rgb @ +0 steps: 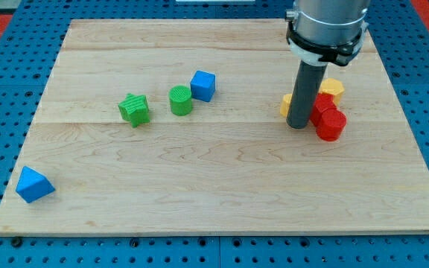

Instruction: Make a group of green blocks and blue blocks at the center left of the board

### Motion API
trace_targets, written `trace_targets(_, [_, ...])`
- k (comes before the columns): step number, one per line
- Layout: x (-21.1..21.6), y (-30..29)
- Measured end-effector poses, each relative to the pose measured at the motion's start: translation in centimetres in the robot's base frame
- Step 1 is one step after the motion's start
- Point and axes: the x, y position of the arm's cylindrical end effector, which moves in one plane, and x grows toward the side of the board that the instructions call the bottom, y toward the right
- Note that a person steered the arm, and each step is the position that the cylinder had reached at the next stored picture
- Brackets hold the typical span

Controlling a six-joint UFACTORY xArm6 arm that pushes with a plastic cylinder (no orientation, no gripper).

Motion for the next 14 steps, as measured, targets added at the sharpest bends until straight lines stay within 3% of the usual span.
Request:
trace_targets(1, [-1.1, -5.5])
trace_targets(2, [-7.3, -4.9])
trace_targets(3, [-9.1, -9.6])
trace_targets(5, [-9.3, -27.2])
trace_targets(6, [-9.4, -29.3])
trace_targets(7, [-8.9, -17.3])
trace_targets(8, [-4.2, -13.1])
trace_targets(9, [-4.0, -18.5])
trace_targets(10, [-7.3, -26.2])
trace_targets(12, [-10.9, -18.4])
trace_targets(14, [-12.2, -33.2])
